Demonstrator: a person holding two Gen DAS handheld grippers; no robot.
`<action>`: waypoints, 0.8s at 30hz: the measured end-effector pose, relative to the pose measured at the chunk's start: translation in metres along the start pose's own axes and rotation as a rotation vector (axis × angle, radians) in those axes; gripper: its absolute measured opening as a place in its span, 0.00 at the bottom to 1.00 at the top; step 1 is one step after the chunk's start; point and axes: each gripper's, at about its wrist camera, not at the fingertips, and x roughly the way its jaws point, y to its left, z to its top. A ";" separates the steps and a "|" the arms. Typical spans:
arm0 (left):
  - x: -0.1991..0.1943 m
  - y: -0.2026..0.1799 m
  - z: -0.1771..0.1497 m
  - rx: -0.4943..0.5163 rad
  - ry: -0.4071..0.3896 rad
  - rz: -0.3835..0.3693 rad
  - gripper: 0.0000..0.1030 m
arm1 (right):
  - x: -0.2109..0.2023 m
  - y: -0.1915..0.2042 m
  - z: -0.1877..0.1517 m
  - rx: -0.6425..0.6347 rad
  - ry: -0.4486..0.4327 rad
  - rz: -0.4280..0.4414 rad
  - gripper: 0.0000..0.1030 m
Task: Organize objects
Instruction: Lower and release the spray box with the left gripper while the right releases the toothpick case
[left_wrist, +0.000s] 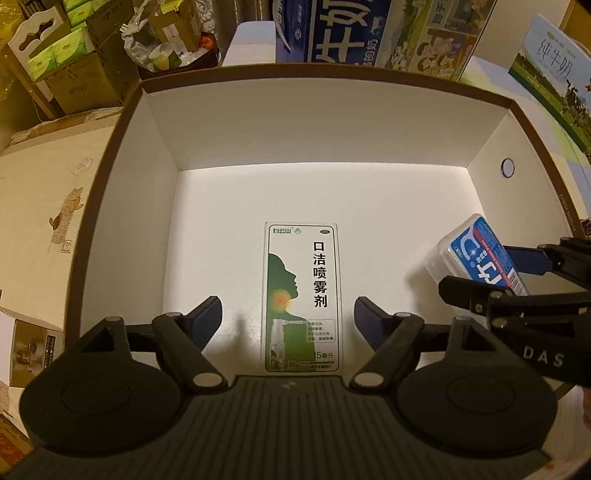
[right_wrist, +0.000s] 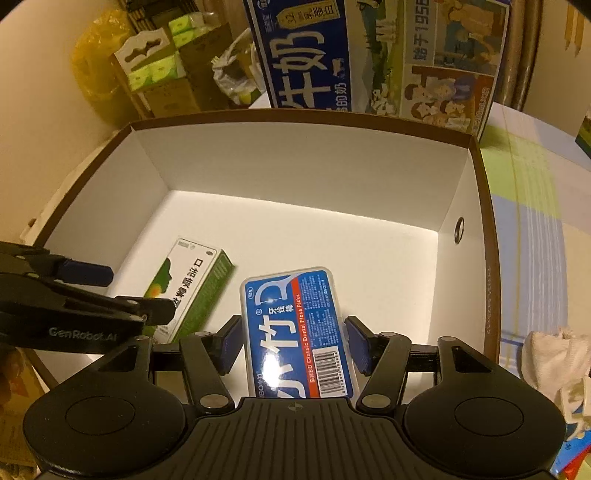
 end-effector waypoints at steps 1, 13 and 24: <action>-0.002 0.000 -0.001 -0.004 -0.004 -0.003 0.75 | -0.001 -0.001 0.000 0.008 -0.012 0.002 0.56; -0.024 0.001 -0.015 -0.032 -0.043 0.001 0.80 | -0.035 0.002 -0.006 0.003 -0.078 0.039 0.68; -0.065 -0.008 -0.031 -0.051 -0.112 0.004 0.83 | -0.084 0.002 -0.019 0.018 -0.131 0.065 0.68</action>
